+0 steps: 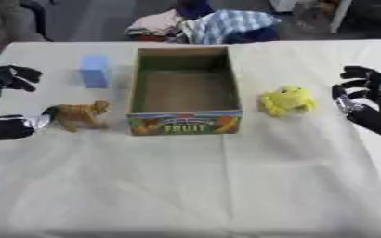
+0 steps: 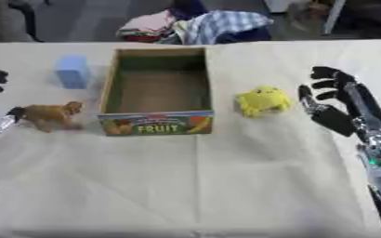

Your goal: Pick up objects on the table and place them in the box.

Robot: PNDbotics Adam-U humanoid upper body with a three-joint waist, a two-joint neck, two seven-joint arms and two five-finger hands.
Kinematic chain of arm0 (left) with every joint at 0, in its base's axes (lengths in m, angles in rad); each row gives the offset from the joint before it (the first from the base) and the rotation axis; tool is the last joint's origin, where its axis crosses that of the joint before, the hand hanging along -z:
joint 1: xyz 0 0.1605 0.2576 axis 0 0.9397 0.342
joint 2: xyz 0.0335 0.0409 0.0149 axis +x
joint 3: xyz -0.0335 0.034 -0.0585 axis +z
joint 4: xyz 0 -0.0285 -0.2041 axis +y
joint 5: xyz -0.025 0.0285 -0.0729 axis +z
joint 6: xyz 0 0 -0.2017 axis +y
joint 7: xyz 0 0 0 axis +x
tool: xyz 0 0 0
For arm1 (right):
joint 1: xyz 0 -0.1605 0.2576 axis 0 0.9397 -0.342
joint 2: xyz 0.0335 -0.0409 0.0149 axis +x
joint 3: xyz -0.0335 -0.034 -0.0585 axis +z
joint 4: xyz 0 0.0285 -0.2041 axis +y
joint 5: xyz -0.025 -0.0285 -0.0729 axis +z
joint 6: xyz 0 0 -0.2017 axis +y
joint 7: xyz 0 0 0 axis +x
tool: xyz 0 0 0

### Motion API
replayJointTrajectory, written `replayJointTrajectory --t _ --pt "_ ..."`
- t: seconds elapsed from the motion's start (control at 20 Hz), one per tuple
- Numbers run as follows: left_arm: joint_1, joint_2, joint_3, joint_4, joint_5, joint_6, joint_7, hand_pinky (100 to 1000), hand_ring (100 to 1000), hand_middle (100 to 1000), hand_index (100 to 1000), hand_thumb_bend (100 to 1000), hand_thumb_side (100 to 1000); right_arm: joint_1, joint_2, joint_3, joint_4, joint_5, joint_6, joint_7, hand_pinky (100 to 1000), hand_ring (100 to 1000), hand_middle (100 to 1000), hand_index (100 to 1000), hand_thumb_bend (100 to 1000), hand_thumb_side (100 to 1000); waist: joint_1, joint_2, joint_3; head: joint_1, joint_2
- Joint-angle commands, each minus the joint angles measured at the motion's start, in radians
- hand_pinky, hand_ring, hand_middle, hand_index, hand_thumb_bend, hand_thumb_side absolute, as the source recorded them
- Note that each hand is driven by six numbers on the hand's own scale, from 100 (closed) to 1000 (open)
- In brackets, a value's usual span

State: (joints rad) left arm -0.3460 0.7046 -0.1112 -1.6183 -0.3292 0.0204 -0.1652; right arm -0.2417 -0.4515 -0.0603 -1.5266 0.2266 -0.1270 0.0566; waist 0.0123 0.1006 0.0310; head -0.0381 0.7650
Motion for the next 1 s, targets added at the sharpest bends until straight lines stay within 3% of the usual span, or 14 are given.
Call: replayJointTrajectory --t 0.05,0.25,0.4,0.7,1.0 --pt "-0.058 0.131 -0.039 0.016 -0.015 0.002 -0.083 799 688 694 795 516 100 -0.011 -0.027 0.0 -0.007 0.0 -0.003 0.006 672 769 775 879 205 469 0.003 -0.016 -0.004 0.004 0.005" --pt "-0.149 0.206 -0.116 0.072 0.009 -0.011 -0.213 794 695 707 805 558 121 -0.012 -0.029 0.006 -0.004 0.001 -0.004 0.013 672 769 775 879 205 469 0.006 -0.02 -0.016 0.011 0.005" --pt "-0.208 0.222 -0.164 0.128 0.02 -0.03 -0.294 789 698 708 803 558 111 -0.013 -0.032 0.011 -0.003 0.002 -0.005 0.017 672 769 775 879 204 469 0.01 -0.023 -0.028 0.017 0.005" --pt "-0.295 0.174 -0.222 0.285 0.001 -0.071 -0.385 783 689 700 795 550 101 -0.011 -0.035 0.013 0.0 0.001 -0.006 0.021 672 769 775 879 203 469 0.014 -0.024 -0.038 0.02 0.005" --pt "-0.346 0.1 -0.239 0.419 -0.083 -0.12 -0.402 777 690 700 791 545 100 -0.012 -0.033 0.015 0.0 0.0 -0.007 0.022 672 768 774 879 202 470 0.015 -0.024 -0.038 0.02 0.005"
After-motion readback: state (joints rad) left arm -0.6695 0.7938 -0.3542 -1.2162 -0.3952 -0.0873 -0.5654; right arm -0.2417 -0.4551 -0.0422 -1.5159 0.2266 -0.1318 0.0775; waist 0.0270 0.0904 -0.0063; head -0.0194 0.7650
